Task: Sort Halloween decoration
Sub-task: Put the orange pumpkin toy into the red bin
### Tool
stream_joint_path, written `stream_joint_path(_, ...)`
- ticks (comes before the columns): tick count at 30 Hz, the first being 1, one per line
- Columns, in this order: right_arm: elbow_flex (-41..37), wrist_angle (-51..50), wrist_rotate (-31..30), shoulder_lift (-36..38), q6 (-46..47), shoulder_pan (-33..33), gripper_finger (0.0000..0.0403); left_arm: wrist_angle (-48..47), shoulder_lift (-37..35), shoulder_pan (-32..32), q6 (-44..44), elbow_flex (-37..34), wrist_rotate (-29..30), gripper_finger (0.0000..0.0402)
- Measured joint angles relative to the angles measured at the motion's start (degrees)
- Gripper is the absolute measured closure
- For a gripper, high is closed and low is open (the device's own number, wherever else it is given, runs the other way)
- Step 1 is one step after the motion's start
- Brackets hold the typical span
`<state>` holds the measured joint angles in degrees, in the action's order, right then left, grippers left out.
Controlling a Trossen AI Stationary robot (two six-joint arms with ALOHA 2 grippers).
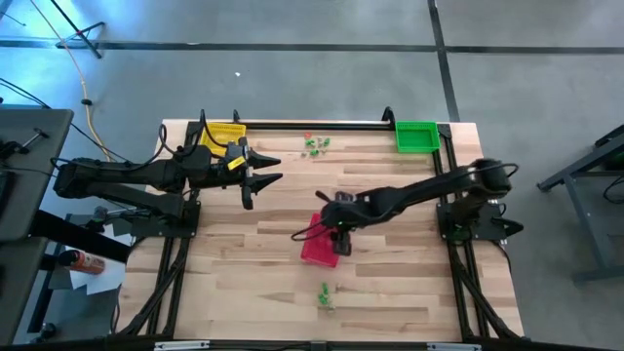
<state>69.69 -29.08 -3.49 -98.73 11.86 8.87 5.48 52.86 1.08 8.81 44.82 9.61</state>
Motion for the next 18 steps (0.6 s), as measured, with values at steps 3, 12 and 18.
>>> stream_joint_path(3,0.0,-5.7,-1.1,4.6,0.1,0.4,0.0206,0.0,0.0,0.0,0.0,0.0,0.0,0.0220)
stream_joint_path(12,-10.0,-8.1,-12.6,21.3,10.8,5.8,0.0205,0.0,0.0,0.0,0.0,0.0,0.0,0.0220)
stream_joint_path(18,-22.2,3.4,-18.4,34.4,23.8,11.6,0.0205,0.7,0.0,0.0,0.0,0.0,0.0,0.0220)
